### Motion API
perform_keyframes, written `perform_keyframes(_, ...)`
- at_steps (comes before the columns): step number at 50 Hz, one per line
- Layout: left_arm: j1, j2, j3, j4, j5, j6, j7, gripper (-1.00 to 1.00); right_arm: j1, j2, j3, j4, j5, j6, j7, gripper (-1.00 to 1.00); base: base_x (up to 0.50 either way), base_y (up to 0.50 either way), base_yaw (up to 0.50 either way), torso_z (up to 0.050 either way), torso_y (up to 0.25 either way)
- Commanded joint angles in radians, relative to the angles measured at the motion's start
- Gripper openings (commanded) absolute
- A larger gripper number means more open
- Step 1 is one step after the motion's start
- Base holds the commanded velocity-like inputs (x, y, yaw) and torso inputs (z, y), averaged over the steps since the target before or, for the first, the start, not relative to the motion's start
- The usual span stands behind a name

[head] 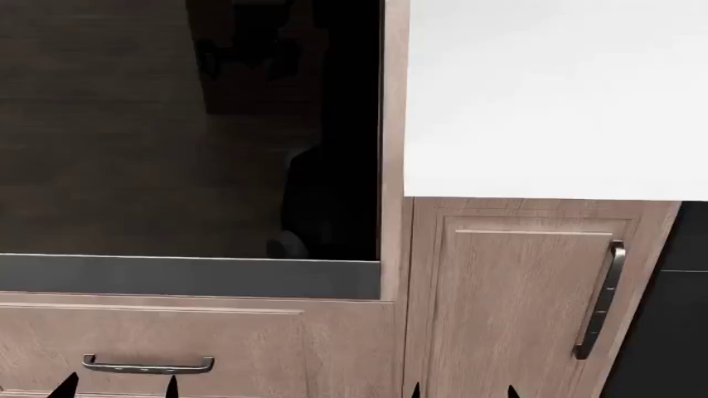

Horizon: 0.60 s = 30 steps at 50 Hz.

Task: Close the microwave door

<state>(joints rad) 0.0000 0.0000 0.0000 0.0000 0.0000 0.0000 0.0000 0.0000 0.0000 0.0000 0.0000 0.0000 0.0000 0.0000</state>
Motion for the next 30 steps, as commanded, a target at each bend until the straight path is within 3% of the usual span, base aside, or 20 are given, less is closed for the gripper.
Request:
perform_keyframes(1,-0.002,-0.012,0.028,0.025,-0.011,-0.031,-0.024,1.0,-0.003,0.015,-0.022,-0.001,0.008,-0.006,0.026,1.0,0.0,0.0,0.0,0.0,0.0)
perform_keyframes(13,-0.005,-0.048,0.071,-0.007,-0.047,-0.005,-0.055,1.0,-0.006,0.052,-0.072,-0.008,0.017,-0.009,0.071,1.0,0.0,0.02,0.0,0.0,0.0)
perform_keyframes(30,-0.009,-0.075,0.101,-0.046,-0.07,0.035,-0.077,1.0,-0.004,0.077,-0.107,-0.009,0.018,-0.007,0.105,1.0,0.0,0.49,0.0,0.0,0.0)
